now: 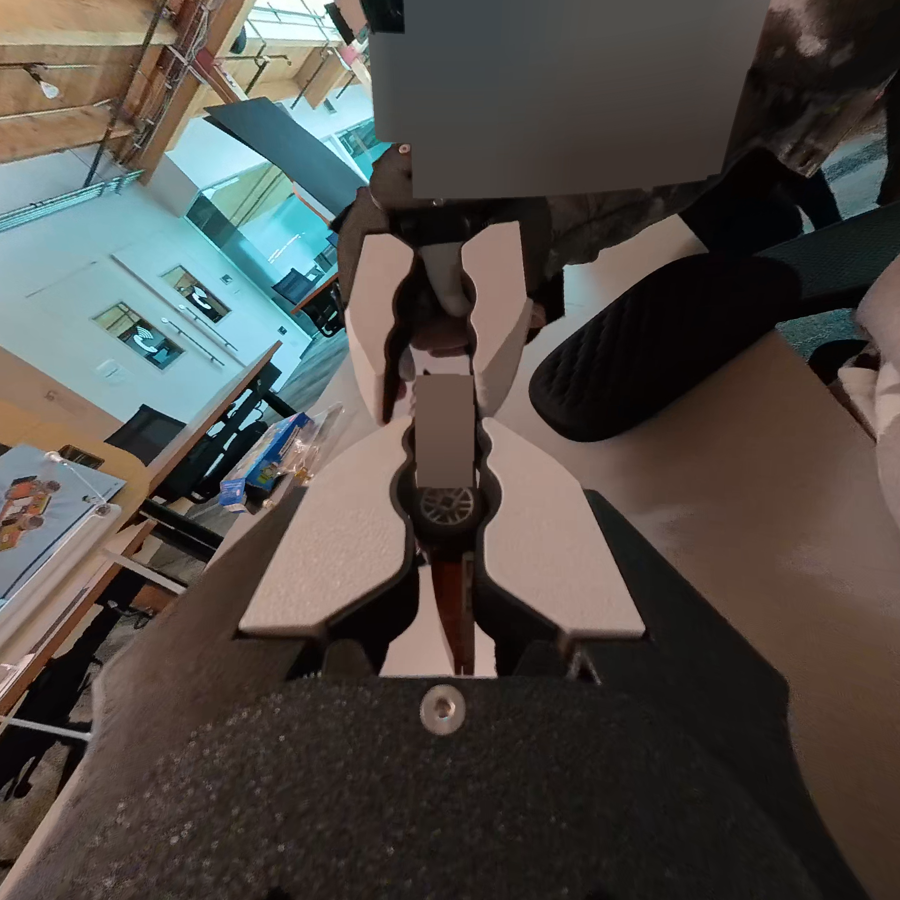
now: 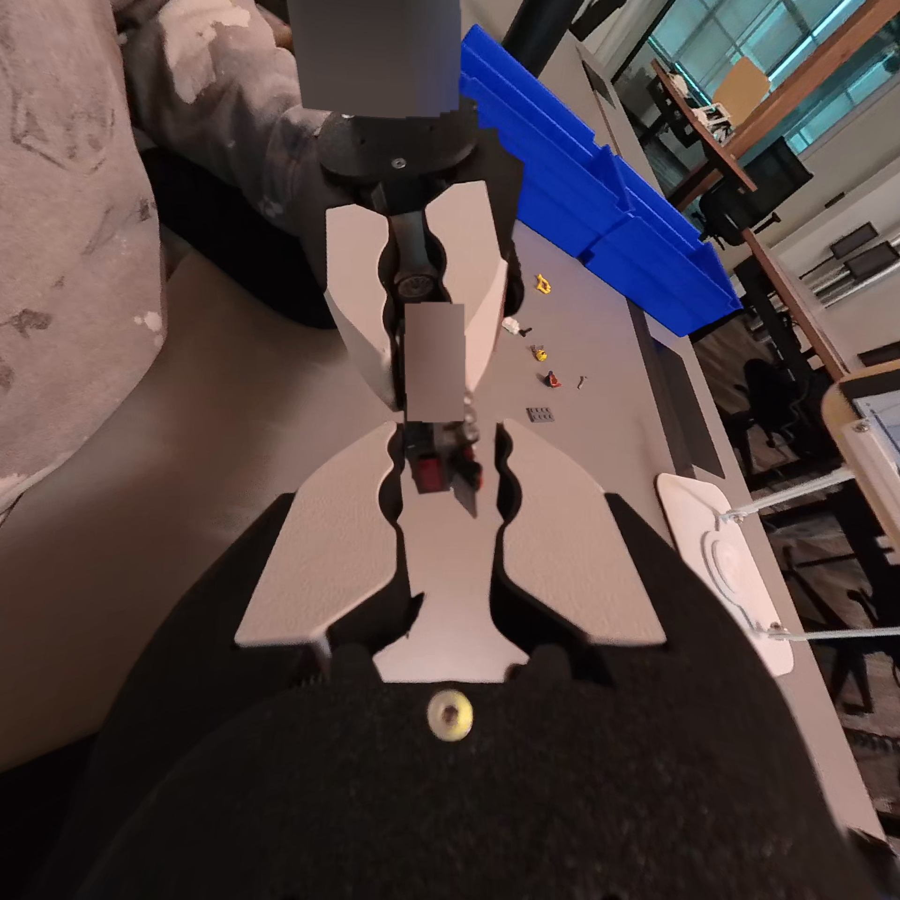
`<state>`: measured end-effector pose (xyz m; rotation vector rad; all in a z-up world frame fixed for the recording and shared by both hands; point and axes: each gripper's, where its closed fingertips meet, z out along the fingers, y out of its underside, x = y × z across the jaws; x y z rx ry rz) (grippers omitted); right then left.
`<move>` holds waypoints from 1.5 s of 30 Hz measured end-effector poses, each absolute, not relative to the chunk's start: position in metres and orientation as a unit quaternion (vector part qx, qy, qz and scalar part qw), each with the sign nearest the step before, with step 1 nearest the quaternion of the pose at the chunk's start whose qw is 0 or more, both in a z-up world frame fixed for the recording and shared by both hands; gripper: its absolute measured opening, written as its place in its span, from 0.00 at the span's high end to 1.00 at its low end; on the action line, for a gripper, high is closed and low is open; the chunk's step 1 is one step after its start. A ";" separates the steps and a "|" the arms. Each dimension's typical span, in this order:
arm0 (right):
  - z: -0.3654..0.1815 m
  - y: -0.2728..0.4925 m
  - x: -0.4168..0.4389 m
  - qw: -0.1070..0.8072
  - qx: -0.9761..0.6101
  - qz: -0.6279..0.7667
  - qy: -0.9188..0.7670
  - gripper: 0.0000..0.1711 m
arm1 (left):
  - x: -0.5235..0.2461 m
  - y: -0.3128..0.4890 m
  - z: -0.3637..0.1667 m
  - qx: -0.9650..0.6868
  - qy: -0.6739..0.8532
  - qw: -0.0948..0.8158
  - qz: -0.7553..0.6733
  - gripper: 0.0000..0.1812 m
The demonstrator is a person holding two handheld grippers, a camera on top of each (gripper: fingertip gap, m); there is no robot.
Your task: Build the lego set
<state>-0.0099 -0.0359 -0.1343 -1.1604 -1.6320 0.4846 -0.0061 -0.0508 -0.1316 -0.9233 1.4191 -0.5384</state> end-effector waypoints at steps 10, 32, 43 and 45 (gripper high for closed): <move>-0.149 -0.021 0.011 0.501 -0.542 0.233 -0.633 0.76 | -0.012 -0.044 -0.132 -0.416 0.607 0.633 -0.241 0.89; -0.130 -0.009 0.006 0.514 -0.533 0.249 -0.625 0.94 | -0.008 -0.058 -0.132 -0.420 0.609 0.601 -0.303 0.89; -0.133 -0.020 0.013 0.506 -0.531 0.219 -0.643 0.90 | -0.013 -0.047 -0.126 -0.440 0.581 0.608 -0.315 0.89; -0.134 -0.024 0.008 0.507 -0.522 0.217 -0.650 0.91 | -0.011 -0.050 -0.128 -0.437 0.586 0.605 -0.313 0.89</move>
